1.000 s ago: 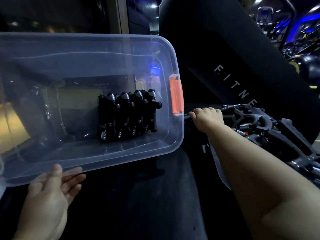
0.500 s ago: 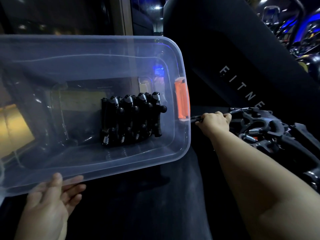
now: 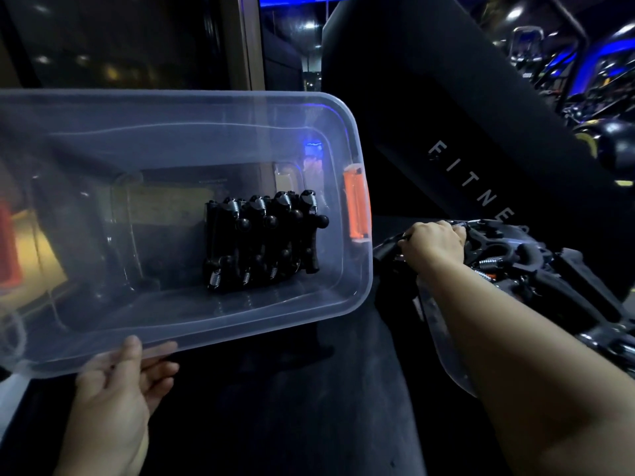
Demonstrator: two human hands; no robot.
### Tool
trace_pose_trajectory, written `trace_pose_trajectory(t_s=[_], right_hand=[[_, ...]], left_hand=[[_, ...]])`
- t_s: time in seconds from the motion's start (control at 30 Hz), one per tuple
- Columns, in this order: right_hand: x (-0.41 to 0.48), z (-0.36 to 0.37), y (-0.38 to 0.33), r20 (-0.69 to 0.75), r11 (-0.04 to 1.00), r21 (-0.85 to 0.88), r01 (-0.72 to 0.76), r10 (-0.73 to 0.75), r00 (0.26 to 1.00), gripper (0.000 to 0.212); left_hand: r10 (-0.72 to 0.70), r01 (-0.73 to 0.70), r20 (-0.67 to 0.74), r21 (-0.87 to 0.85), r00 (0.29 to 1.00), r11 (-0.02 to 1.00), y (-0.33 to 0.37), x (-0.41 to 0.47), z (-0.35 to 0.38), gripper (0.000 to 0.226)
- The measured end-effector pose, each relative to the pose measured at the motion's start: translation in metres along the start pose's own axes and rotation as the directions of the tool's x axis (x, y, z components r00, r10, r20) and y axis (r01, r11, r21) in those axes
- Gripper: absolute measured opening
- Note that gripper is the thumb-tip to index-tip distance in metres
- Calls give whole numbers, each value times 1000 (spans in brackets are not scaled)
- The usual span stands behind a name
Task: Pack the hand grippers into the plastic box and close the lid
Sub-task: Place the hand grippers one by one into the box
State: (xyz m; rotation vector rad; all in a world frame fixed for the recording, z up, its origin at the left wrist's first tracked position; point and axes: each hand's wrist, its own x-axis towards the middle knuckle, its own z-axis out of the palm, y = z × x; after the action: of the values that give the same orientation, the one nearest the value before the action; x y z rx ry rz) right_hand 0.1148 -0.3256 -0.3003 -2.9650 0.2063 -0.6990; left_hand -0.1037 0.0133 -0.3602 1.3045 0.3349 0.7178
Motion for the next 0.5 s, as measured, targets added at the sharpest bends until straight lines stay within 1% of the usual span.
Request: trace_pose_trajectory(t_s=[0.07, 0.27, 0.5], right_hand=[[-9, -8, 4, 10, 1000, -4, 9, -9, 1000, 27], [-45, -32, 18, 27, 1000, -1, 31, -31, 999, 25], [-90, -62, 30, 51, 995, 8, 102, -102, 993, 24]], left_hand=[[-10, 10, 9, -5, 1000, 1000, 2, -1, 0, 30], [-9, 9, 29, -1, 1000, 1000, 7, -7, 0, 27], [-26, 26, -4, 2, 1000, 1000, 9, -8, 2, 21]])
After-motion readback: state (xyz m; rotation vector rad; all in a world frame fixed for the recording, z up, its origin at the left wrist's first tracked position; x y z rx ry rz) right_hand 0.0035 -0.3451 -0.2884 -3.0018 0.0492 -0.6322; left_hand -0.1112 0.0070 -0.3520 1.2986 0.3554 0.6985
